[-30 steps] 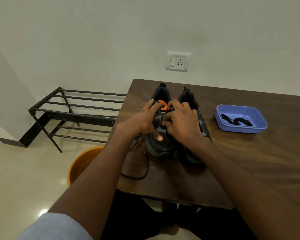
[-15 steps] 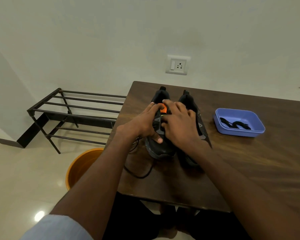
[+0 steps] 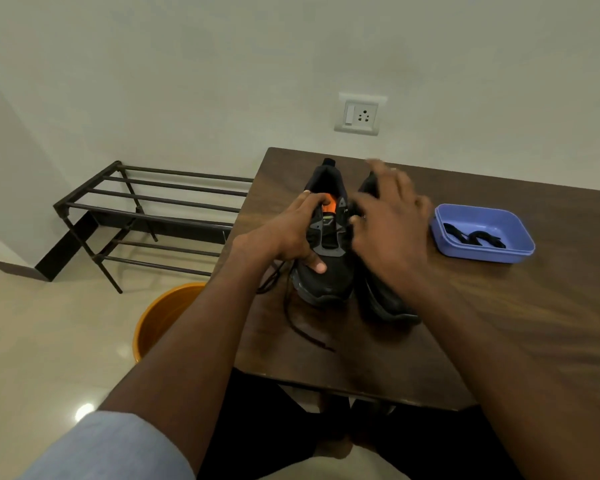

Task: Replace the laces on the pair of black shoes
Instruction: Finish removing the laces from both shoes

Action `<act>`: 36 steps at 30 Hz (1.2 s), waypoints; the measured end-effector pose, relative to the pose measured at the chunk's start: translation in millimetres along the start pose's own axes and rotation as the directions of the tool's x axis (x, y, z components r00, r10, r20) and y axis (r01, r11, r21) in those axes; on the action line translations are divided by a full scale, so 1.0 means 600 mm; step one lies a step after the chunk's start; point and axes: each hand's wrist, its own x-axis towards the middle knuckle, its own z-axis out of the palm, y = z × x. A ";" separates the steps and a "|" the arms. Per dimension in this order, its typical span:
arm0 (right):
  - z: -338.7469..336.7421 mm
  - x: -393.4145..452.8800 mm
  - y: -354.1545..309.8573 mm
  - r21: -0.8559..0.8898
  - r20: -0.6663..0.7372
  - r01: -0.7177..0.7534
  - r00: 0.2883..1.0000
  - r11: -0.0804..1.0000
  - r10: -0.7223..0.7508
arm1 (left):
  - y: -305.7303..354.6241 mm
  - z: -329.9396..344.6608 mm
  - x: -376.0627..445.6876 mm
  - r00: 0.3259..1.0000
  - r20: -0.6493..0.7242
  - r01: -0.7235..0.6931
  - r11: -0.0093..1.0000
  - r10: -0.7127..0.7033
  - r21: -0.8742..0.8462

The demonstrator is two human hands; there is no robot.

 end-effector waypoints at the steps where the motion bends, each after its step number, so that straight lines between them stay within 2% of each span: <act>1: 0.013 0.002 -0.013 -0.013 0.080 0.047 0.996 0.999 -0.046 | 0.000 0.000 0.001 1.000 0.002 -0.003 1.000 0.003 0.000; 4: 0.049 0.000 -0.035 -0.001 0.214 0.098 0.972 0.995 -0.096 | -0.002 0.000 -0.001 1.000 -0.002 0.002 1.000 -0.002 0.000; 6: 0.049 -0.004 -0.029 0.059 0.135 0.026 0.990 0.998 -0.034 | -0.001 0.001 -0.002 1.000 -0.004 0.000 1.000 0.000 -0.008; 8: 0.022 0.002 -0.015 0.211 -0.025 -0.157 0.986 0.965 0.166 | 0.001 0.000 -0.002 1.000 -0.003 0.009 1.000 -0.009 -0.013; 10: -0.018 0.014 0.002 0.374 -0.113 -0.342 0.906 0.862 0.408 | 0.001 0.000 -0.001 1.000 -0.005 0.012 1.000 -0.012 -0.021; 11: -0.034 0.016 0.012 0.396 -0.133 -0.386 0.873 0.833 0.468 | 0.002 0.000 -0.001 1.000 -0.007 0.012 1.000 -0.012 -0.023; 12: -0.042 0.015 0.022 0.352 -0.148 -0.400 0.869 0.846 0.472 | 0.002 0.000 0.000 1.000 -0.005 0.015 1.000 -0.015 -0.027; 14: -0.043 0.005 0.032 0.149 -0.121 -0.356 0.919 0.922 0.375 | 0.004 -0.002 -0.001 1.000 0.005 0.022 0.999 -0.022 -0.036; 17: -0.016 -0.003 0.016 0.004 -0.036 -0.092 0.995 0.996 0.092 | 0.006 -0.003 -0.002 1.000 0.012 0.020 0.999 -0.019 -0.028; 20: 0.018 0.002 -0.024 -0.021 0.113 0.093 0.989 0.995 -0.090 | 0.009 -0.002 -0.005 1.000 0.014 0.021 0.999 -0.021 -0.028; 23: 0.051 -0.004 -0.033 0.010 0.212 0.076 0.974 0.997 -0.076 | 0.008 -0.002 -0.004 1.000 0.010 0.017 1.000 -0.017 -0.019; 25: 0.051 -0.009 -0.026 0.116 0.120 0.000 0.993 0.993 -0.014 | 0.007 -0.002 -0.005 1.000 0.006 0.015 1.000 -0.015 -0.027; 26: 0.045 -0.007 -0.021 0.204 0.042 -0.071 0.997 0.976 0.064 | 0.008 -0.003 -0.007 1.000 0.005 0.019 0.999 -0.019 -0.030; 27: 0.034 -0.004 -0.016 0.294 -0.021 -0.164 0.984 0.942 0.178 | 0.008 -0.003 -0.008 1.000 0.002 0.020 0.999 -0.020 -0.031; 29: 0.009 0.006 -0.005 0.455 -0.090 -0.344 0.900 0.821 0.427 | 0.007 -0.003 -0.010 1.000 -0.006 0.018 0.999 -0.018 -0.033; 32: -0.009 0.017 0.022 0.707 -0.039 -0.456 0.739 0.541 0.673 | 0.007 -0.003 -0.009 1.000 -0.001 0.018 0.999 -0.018 -0.039; 34: -0.010 0.018 0.026 0.878 0.087 -0.392 0.695 0.274 0.714 | 0.009 -0.002 -0.009 1.000 -0.001 0.028 0.999 -0.028 -0.033; 35: -0.011 0.016 0.021 0.921 0.188 -0.369 0.706 0.127 0.683 | 0.010 -0.002 -0.009 0.999 0.001 0.033 0.999 -0.033 -0.031; 36: -0.009 0.015 0.014 0.923 0.289 -0.383 0.735 0.024 0.613 | 0.011 -0.002 -0.009 0.999 0.000 0.032 0.999 -0.032 -0.027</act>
